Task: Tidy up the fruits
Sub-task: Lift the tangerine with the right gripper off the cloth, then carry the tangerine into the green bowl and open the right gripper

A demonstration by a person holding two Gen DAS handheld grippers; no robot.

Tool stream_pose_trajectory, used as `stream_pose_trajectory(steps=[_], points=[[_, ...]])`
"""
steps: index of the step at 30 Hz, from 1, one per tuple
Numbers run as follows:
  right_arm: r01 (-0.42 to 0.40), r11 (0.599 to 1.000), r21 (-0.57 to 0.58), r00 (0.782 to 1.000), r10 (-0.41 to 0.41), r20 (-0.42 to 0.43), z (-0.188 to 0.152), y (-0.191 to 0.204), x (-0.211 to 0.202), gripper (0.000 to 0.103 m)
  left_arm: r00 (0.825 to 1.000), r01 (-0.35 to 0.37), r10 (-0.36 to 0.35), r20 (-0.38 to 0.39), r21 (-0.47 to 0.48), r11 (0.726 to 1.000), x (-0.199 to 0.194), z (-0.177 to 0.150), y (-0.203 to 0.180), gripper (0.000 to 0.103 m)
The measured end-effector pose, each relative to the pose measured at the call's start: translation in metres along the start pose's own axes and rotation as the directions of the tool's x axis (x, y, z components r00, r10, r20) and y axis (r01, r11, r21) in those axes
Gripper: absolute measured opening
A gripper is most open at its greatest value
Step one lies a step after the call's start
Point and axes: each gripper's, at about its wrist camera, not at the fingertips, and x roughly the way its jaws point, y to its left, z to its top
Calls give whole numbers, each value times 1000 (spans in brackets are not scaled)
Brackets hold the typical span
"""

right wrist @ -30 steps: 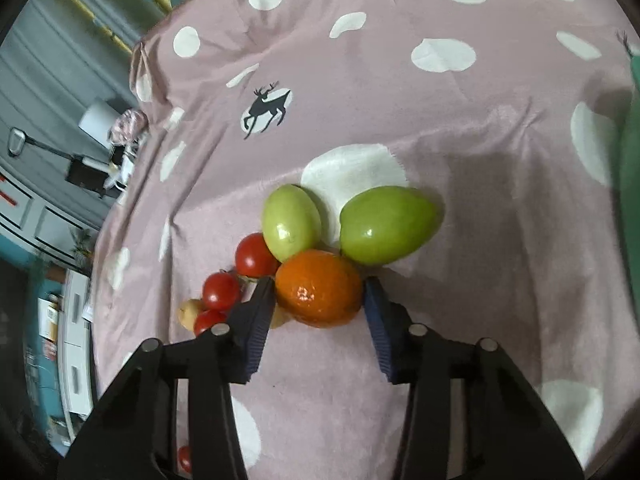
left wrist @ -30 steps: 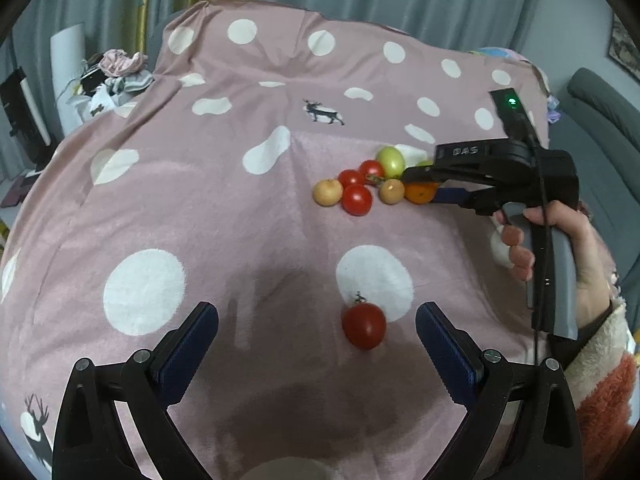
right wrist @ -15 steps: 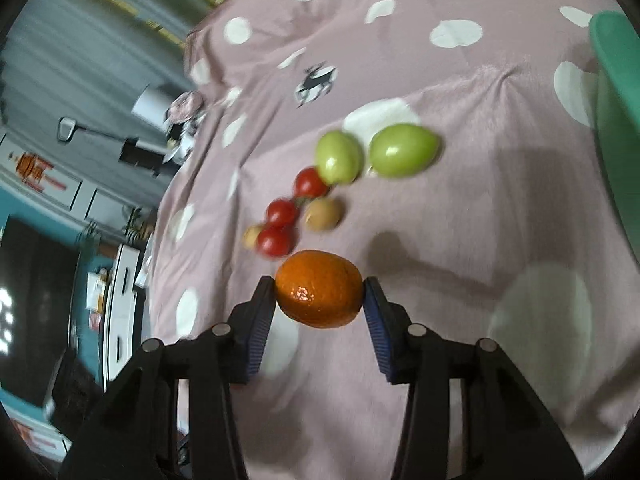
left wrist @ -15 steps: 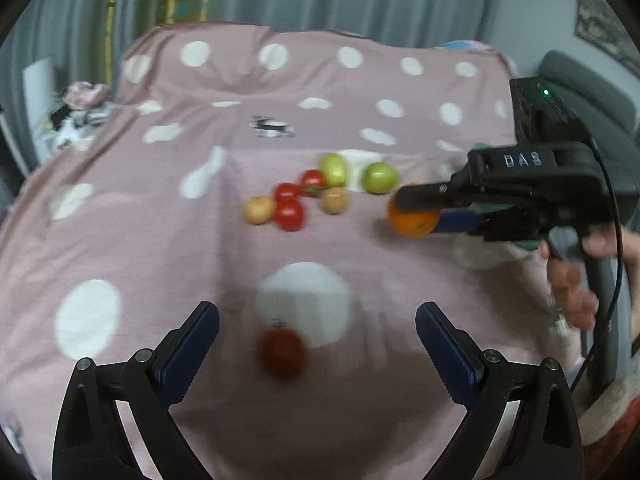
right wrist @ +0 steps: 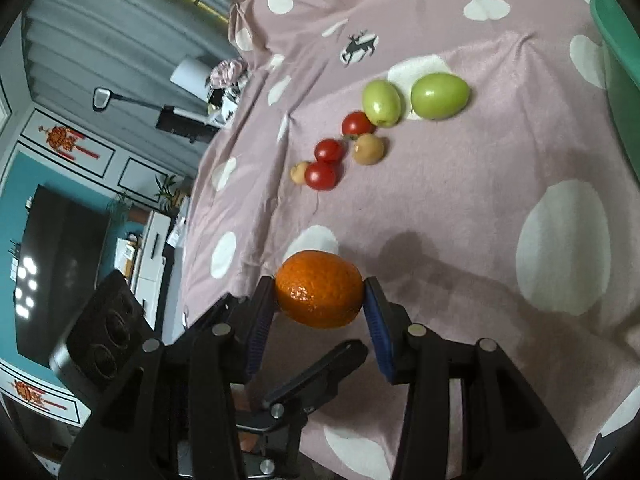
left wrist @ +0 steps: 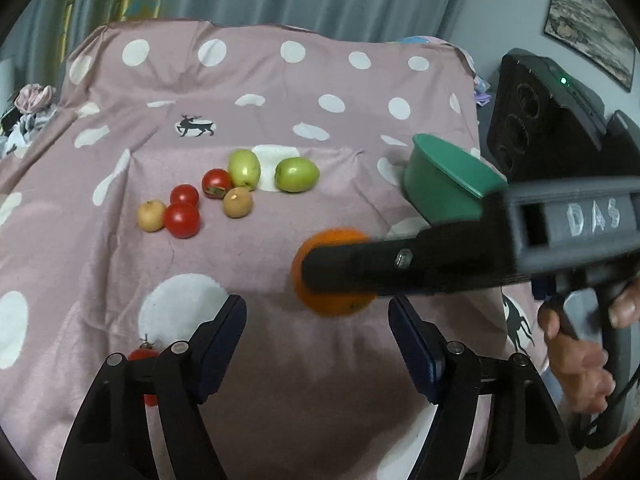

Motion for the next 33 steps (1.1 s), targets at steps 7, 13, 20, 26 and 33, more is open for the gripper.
stream_pose_trajectory(steps=[7,13,20,26,33], points=[[76,997,13,993,-75,-92,-7,-10,31,45,997,-18,16,-71,-26,1000,17,-4,6,74],[82,997,4,993,-81,-84,-5,-7,36,45,996,-22,19,-92,-28,999,22,-6,8,56],[80,997,-1,994,-80,-77,-8,-6,35,45,994,18,-22,-106,-36,999,22,-4,7,45],[70,997,-22,996,-71,-51,-13,-4,19,45,996,8,-7,-85,4,1000,14,-1,-8,45],[17,1000,-27,999,-16,43,-12,-10,-34,45,999,44,-44,1,57,997,-4,18,-48,45]])
